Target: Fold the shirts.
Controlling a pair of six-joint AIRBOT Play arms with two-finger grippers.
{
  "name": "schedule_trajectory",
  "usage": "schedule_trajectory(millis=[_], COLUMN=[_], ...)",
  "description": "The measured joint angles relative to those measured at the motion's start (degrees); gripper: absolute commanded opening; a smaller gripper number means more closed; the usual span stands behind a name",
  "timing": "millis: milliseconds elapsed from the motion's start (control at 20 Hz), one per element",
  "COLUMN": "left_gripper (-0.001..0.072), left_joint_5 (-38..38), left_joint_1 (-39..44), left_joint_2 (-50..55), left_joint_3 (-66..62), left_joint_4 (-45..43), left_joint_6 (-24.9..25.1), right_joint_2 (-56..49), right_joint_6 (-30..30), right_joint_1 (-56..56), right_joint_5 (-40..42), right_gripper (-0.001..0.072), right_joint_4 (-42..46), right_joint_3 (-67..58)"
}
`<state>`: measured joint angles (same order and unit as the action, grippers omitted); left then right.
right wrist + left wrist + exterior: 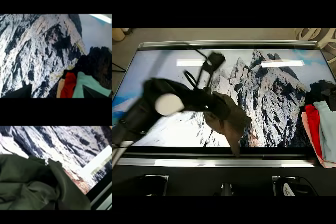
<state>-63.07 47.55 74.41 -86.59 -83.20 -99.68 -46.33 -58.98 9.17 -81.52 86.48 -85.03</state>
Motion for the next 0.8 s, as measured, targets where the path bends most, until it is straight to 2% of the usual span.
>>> schedule_trajectory(millis=[50, 200, 350, 500, 600, 800], left_gripper=[0.0706, 0.0720, 0.0720, 0.0719, 0.0720, 0.0720], left_joint_5=[2.47, 5.90, 4.20, 2.25, 0.66, -3.82], left_joint_1=[1.31, 2.84, -1.84, -13.00, -21.88, -33.73], left_joint_2=[1.27, 5.35, 7.28, 8.63, 10.21, 16.17], left_joint_3=[2.86, 5.97, 3.06, -0.46, -1.57, -2.36], left_joint_4=[1.88, 8.52, 6.95, 3.48, 2.45, 7.08], left_joint_6=[-1.51, -2.32, -0.68, -0.28, -1.75, -2.84], right_joint_2=[-0.35, -3.10, -7.74, -10.27, -10.93, -11.50], right_joint_6=[-0.04, 0.13, 2.08, 4.11, 5.60, 8.50], right_joint_1=[0.00, 0.00, 0.04, -0.09, -0.11, -0.13], right_joint_5=[-0.87, -2.34, -4.76, -6.25, -5.77, -5.03], right_gripper=[0.0692, 0.0704, 0.0702, 0.0701, 0.0702, 0.0703], right_joint_4=[0.22, 0.52, -2.93, -12.31, -17.62, -23.45], right_joint_3=[0.04, 0.04, 0.59, 6.21, 12.81, 28.20])
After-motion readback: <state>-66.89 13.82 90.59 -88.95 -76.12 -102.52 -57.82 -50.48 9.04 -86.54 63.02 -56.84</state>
